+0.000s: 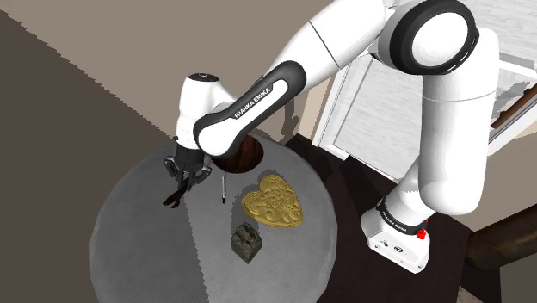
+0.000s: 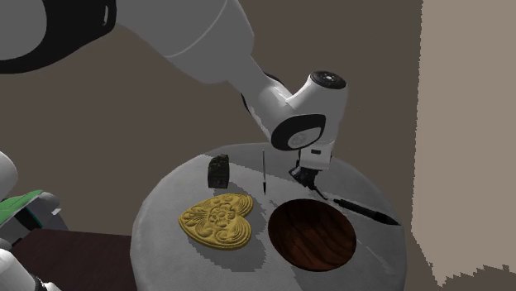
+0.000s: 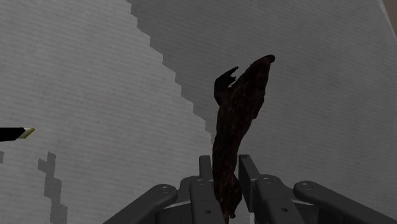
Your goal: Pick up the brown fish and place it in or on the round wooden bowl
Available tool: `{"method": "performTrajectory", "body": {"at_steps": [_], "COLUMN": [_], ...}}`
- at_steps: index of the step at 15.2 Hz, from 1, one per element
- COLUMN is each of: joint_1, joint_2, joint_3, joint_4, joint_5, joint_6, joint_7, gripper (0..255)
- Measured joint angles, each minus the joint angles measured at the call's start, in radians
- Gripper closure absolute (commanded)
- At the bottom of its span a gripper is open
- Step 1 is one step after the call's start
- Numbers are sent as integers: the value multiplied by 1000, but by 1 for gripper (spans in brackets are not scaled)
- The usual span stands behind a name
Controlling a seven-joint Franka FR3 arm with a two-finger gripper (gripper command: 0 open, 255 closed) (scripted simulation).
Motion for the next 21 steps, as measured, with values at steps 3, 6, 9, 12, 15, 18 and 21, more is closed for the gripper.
{"method": "performTrajectory", "body": {"at_steps": [3,6,9,12,15,18,21], "joint_1": [-3,-12,-18,-27,-34,-39,-45], "joint_2": [-11,-37,-65,-92,-119,-141,-162], "joint_3": [3,11,20,28,36,42,47], "joint_4": [1,1,5,12,20,31,43], "joint_5": [4,13,23,33,44,53,60], "joint_6": [-15,-41,-71,-104,-136,-168,-198], "joint_7": [1,1,3,1,2,3,3], "gripper": [255,255,255,255,255,255,255]}}
